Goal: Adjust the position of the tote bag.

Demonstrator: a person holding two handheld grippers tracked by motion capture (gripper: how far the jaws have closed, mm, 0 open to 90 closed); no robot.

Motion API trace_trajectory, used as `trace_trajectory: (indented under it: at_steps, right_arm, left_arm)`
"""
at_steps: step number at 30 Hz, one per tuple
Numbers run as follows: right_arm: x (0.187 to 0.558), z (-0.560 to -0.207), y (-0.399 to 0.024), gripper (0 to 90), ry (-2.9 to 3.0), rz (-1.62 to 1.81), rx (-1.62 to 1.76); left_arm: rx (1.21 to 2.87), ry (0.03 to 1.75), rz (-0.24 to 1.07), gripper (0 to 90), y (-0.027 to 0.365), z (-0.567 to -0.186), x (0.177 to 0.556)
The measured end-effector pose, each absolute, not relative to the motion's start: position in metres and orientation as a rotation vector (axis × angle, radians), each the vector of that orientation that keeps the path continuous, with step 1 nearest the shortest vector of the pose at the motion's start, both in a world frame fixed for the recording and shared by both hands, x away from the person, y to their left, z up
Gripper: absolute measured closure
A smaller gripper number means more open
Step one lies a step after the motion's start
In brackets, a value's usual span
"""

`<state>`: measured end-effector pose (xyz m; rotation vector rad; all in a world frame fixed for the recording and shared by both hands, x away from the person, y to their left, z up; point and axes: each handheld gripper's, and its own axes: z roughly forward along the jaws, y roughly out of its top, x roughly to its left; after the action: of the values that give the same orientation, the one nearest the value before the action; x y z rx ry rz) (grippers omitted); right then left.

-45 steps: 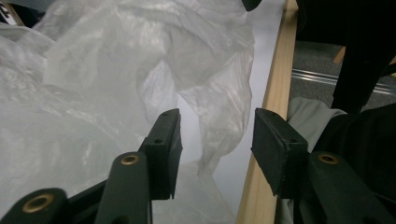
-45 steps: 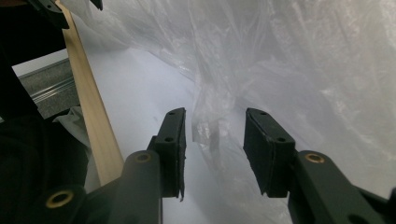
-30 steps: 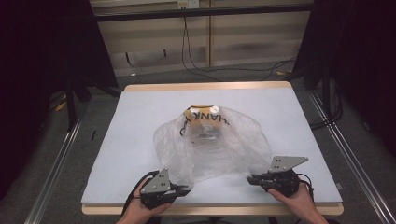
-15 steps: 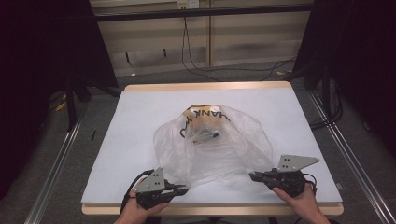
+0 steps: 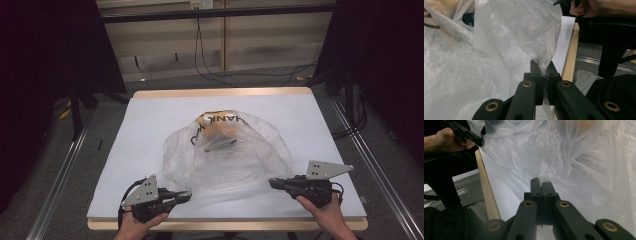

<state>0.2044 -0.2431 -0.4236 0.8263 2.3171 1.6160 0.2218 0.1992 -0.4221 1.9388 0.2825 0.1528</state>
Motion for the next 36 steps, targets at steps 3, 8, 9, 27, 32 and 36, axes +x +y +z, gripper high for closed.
trace_trajectory:
  at_steps: [3,8,9,27,32,36]
  right_arm:
    - [0.204,-0.419,-0.243,90.0,2.304,1.630,0.812]
    - [0.206,-0.412,-0.246,90.0,2.271,1.651,0.807]
    - [0.206,-0.409,-0.247,90.0,2.262,1.656,0.803]
    - [0.227,-0.352,-0.254,90.0,2.101,1.719,0.691]
    - [0.232,-0.346,-0.253,90.0,2.085,1.736,0.681]
    - [0.240,-0.336,-0.250,90.0,2.055,1.760,0.663]
  left_arm:
    - [1.917,0.277,0.145,89.0,0.197,-0.418,0.221]
    - [1.908,0.219,0.147,89.0,0.184,-0.407,0.219]
    - [1.899,0.212,0.148,89.1,0.181,-0.404,0.219]
    - [1.819,0.205,0.275,89.5,0.182,-0.360,0.240]
    - [1.789,0.239,0.307,89.5,0.193,-0.350,0.247]
    - [1.769,0.255,0.324,89.6,0.201,-0.343,0.252]
